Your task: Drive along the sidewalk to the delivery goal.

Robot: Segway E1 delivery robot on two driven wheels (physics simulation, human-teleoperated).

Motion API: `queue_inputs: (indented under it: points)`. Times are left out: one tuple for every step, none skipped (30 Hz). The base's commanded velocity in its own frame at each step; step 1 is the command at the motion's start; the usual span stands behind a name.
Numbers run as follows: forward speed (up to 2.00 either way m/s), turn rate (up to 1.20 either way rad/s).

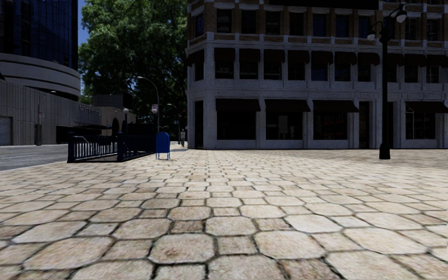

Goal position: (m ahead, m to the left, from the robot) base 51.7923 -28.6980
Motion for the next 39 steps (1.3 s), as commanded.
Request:
queue_inputs:
  points:
    - [2.0, 0.0]
    - [2.0, 0.0]
    - [2.0, 0.0]
    - [2.0, 0.0]
    - [2.0, 0.0]
    - [2.0, 0.0]
    - [2.0, -0.05]
    - [2.0, -0.08]
    - [2.0, -0.11]
    - [2.0, -0.15]
    - [2.0, -0.18]
    - [2.0, -0.2]
    - [2.0, -0.23]
    - [2.0, -0.26]
    - [2.0, -0.27]
    - [2.0, -0.27]
    - [2.0, -0.27]
    - [2.0, -0.27]
    - [2.0, -0.27]
    - [2.0, -0.27]
    - [2.0, -0.27]
    - [2.0, -0.27]
    - [2.0, -0.27]
    - [2.0, -0.27]
    - [2.0, -0.27]
    - [2.0, -0.27]
    - [2.0, -0.27]
    - [2.0, -0.27]
    - [2.0, -0.28]
    - [2.0, -0.33]
    - [2.0, -0.34]
    - [2.0, -0.37]
    - [2.0, -0.4]
    - [2.0, -0.42]
    - [2.0, -0.43]
    - [2.0, -0.43]
    - [2.0, -0.44]
    - [2.0, -0.44]
    - [2.0, -0.44]
